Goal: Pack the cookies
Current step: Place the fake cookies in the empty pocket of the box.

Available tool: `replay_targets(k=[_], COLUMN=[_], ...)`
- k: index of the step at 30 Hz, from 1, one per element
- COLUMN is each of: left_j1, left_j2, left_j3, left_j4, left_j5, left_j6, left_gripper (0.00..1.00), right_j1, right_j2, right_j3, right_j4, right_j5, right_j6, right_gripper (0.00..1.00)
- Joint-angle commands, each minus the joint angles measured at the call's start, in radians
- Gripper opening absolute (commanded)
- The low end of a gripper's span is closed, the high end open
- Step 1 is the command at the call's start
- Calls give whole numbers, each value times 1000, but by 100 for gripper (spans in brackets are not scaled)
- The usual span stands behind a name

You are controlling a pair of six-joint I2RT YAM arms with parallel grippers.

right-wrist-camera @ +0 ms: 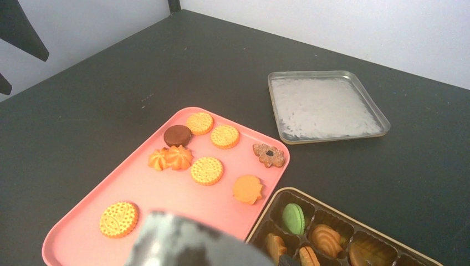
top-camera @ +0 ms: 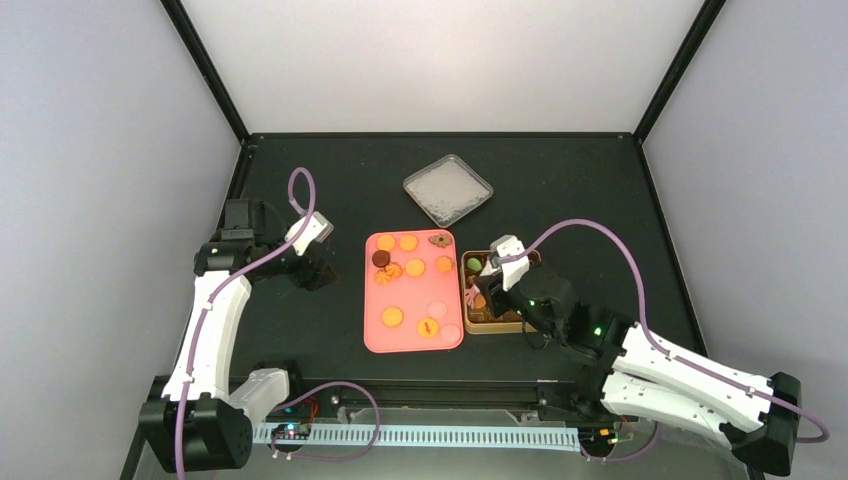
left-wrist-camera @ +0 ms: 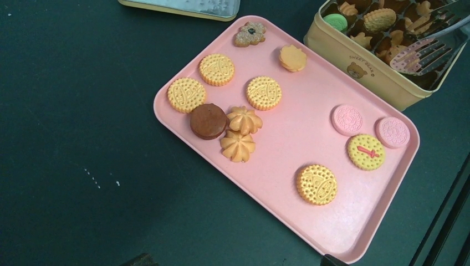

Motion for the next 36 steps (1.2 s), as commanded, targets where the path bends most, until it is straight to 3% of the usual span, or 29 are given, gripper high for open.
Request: replay_targets(k=[1,16,26,36], left_j1=[10,11,10,9], left_j2=[7,6,11,16], left_j3=[22,19,17,7], left_j4=[2,-3,-1,2], left_j5=[28,16,17,17], left_j6=[11,21,22,26], left_gripper=[79,79,79,78], right_j1=[-1,-154,-165,-164], right_j2=[-13,95,102,78], right_j3=[52,140,77,44], right_j4=[-20,31,137,86], right_j5=[-15,-110,-82,-128], right_j6=[9,-38,-69,-67], right_gripper=[39,31,30,24])
